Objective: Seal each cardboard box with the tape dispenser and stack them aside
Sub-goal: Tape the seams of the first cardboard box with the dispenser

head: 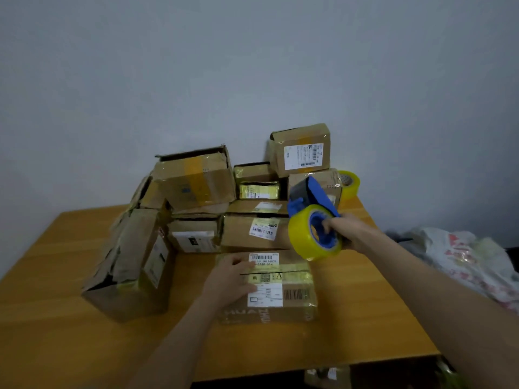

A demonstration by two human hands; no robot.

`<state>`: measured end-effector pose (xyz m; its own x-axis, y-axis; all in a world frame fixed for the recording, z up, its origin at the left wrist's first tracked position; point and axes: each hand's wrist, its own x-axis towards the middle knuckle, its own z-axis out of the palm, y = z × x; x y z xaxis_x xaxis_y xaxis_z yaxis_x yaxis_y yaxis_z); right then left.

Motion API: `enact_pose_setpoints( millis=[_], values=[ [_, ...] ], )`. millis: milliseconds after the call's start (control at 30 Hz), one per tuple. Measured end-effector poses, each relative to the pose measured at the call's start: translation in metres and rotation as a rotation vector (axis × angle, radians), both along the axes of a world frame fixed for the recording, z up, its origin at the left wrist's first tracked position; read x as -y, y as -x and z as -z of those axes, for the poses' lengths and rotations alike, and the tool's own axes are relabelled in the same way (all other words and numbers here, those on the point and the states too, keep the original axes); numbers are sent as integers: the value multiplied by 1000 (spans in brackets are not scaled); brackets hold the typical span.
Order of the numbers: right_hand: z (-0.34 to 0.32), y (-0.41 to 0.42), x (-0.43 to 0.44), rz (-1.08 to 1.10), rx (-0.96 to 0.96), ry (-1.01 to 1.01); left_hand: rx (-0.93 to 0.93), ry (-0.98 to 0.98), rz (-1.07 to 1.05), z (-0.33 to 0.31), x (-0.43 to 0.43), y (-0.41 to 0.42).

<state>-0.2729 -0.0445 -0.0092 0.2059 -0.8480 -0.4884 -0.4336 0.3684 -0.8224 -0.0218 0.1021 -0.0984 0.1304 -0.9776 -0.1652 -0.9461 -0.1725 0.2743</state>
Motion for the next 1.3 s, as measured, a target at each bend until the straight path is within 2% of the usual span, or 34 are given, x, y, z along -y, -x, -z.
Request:
enact_pose_setpoints(
  millis=[167,267,367,467,567,667,733,833,933,1067,1200,1300],
  values=[
    [-20,-37,-21,-225,-79,150,-109,62,2,0,-2,-7],
    [-23,-57,-32,-332,-140,265,-98,101,6,-1,-4,-12],
    [-14,-66,-43,-461,-301,384,-60,134,-8,-3,-5,-18],
    [-3,-69,-48,-494,-373,442,-128,119,-63,-2,-7,-24],
    [-1,-71,-45,-541,-381,430,-380,256,-251,-1,-6,-31],
    [-1,-69,-40,-631,-282,355,-671,356,-501,-8,-2,-34],
    [-1,-67,-38,-666,-219,321,-711,330,-537,-12,0,-32],
    [-5,-64,-34,-660,-168,274,-651,358,-518,-19,2,-31],
    [-10,-60,-30,-671,-118,227,-757,216,-522,-31,7,-28],
    [-14,-57,-28,-715,-91,229,-1132,-99,-605,-51,7,-19],
    [-14,-54,-28,-744,-78,244,-1208,-86,-607,-52,3,-19],
    [-13,-52,-28,-760,-74,263,-1168,-21,-642,-53,2,-21]
  ],
)
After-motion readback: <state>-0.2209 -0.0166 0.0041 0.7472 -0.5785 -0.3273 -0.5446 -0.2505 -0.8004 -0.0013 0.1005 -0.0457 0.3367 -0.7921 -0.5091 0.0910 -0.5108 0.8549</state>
